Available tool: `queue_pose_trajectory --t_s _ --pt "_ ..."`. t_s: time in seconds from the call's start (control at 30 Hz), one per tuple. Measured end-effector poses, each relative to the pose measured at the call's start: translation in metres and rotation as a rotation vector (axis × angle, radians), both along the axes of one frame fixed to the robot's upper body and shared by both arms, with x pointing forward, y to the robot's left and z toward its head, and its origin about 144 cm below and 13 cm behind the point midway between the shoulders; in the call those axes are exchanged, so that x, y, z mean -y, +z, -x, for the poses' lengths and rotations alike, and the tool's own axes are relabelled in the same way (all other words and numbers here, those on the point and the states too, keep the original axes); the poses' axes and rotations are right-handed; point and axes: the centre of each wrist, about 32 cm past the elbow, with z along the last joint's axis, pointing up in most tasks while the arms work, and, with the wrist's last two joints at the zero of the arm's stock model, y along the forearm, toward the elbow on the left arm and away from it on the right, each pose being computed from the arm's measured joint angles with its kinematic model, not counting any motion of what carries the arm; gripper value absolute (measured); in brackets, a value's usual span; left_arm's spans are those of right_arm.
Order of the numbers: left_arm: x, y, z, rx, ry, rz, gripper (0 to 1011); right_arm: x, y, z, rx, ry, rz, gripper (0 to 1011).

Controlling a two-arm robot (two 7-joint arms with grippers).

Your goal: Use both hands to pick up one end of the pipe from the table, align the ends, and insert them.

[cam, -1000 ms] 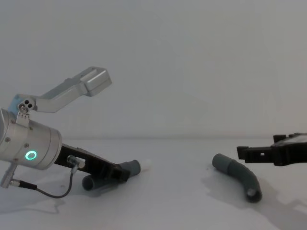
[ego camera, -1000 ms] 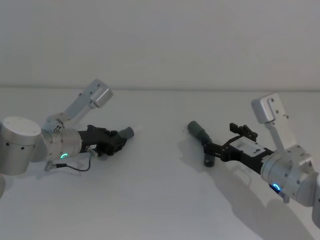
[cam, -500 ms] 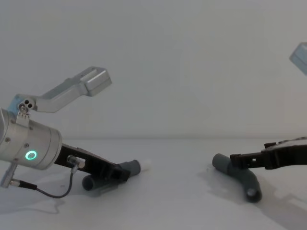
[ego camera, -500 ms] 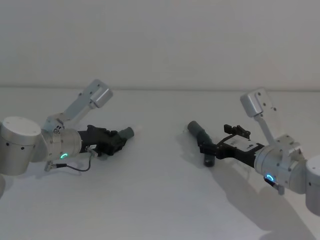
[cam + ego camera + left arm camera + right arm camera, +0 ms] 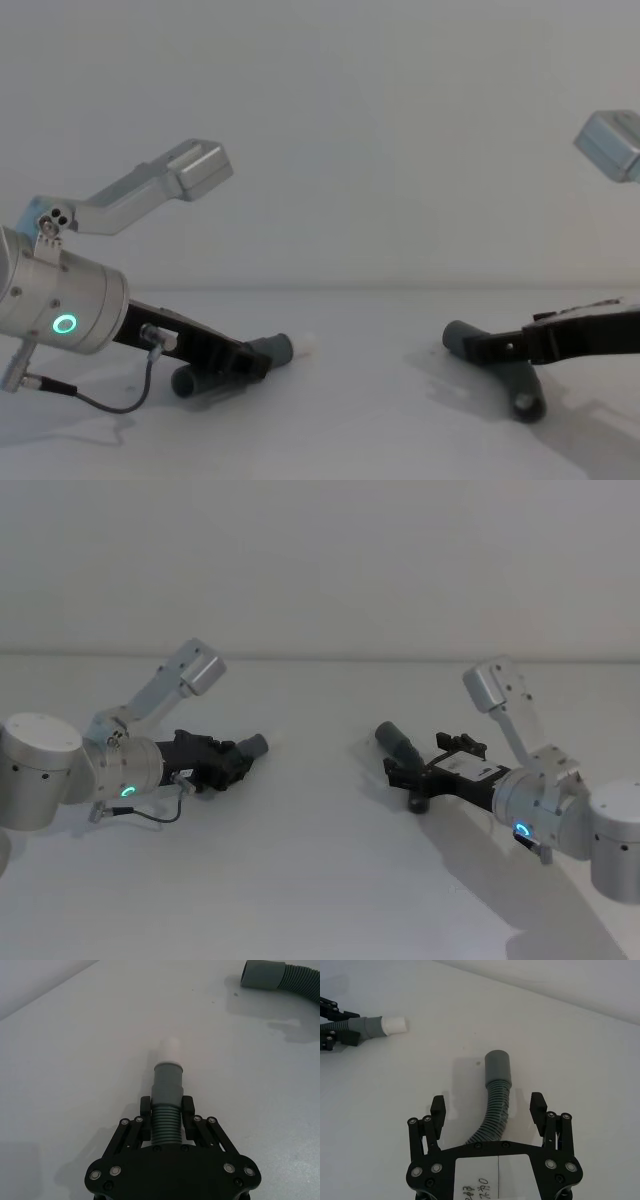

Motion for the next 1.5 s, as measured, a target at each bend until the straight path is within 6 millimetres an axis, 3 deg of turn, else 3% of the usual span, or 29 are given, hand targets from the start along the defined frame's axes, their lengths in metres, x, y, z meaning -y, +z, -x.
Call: queue_pose_trajectory --t_s 1.5 --pt "0.000 0.000 0.000 0.000 0.000 0.000 352 -0.016 -0.020 -0.013 -0.042 0.016 -0.001 978"
